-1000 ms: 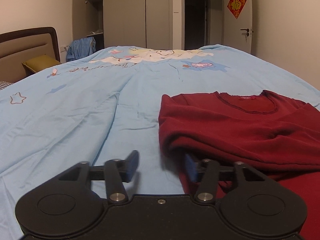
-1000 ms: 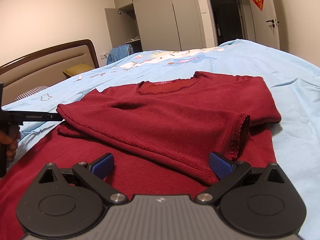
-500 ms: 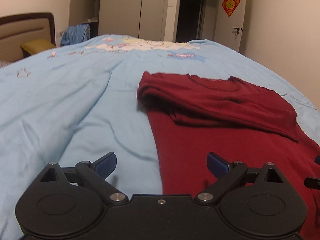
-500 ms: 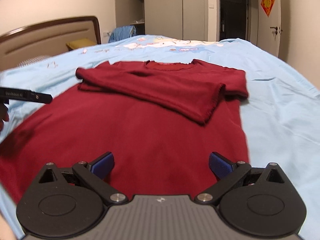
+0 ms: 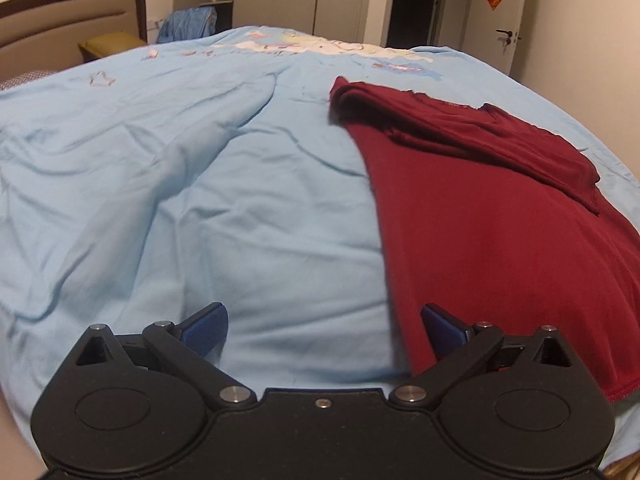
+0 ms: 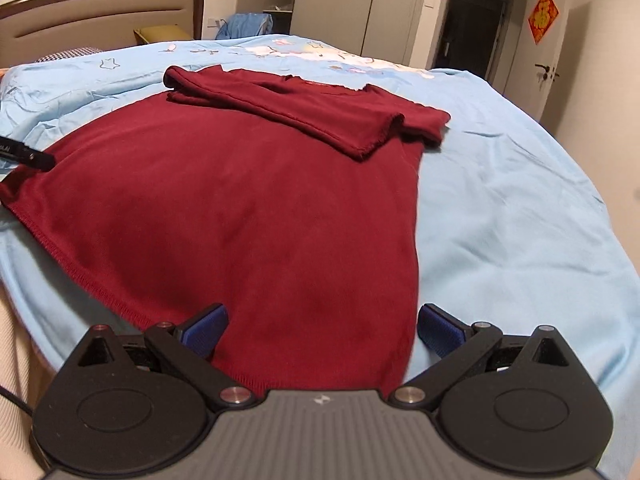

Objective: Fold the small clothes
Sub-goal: 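Move the right gripper to the shirt hem and grasp it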

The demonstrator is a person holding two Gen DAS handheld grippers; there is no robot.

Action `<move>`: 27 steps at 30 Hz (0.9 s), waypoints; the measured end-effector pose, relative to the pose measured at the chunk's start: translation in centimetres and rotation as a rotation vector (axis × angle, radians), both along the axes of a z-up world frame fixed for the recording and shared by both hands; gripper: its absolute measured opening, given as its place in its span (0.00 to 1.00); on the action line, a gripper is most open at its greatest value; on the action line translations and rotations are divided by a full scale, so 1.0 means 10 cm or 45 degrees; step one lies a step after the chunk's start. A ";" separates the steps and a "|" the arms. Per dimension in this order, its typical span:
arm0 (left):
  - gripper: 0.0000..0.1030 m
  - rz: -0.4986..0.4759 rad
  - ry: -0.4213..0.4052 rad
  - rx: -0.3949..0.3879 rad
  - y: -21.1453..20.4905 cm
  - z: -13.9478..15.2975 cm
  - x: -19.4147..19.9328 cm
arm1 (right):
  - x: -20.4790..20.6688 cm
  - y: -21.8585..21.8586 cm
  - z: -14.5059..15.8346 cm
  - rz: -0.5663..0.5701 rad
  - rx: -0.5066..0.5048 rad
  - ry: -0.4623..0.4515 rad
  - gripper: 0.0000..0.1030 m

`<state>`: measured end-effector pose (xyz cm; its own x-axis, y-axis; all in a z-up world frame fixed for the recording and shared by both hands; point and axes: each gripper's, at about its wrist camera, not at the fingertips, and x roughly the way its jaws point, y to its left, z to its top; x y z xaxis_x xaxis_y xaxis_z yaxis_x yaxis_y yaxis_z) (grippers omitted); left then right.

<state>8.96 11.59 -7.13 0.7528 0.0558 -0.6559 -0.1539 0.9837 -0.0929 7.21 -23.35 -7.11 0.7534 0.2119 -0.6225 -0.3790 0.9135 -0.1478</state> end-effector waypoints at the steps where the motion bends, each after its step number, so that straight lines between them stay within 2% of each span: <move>1: 0.99 0.003 0.001 0.002 0.01 0.00 -0.03 | -0.02 0.00 0.00 0.002 -0.010 -0.002 1.00; 9: 0.99 0.019 0.009 0.056 -0.05 0.06 -0.23 | -0.20 0.03 0.09 0.040 -0.137 -0.059 1.00; 15: 0.99 0.032 -0.052 0.058 -0.15 0.20 -0.36 | -0.41 -0.05 0.24 -0.050 -0.216 -0.197 1.00; 19: 0.99 0.018 -0.096 0.065 -0.27 0.27 -0.38 | -0.47 -0.12 0.24 -0.082 -0.278 -0.171 1.00; 27: 0.99 -0.082 -0.110 0.053 -0.51 0.31 -0.29 | -0.54 -0.11 0.07 -0.021 -0.477 -0.120 1.00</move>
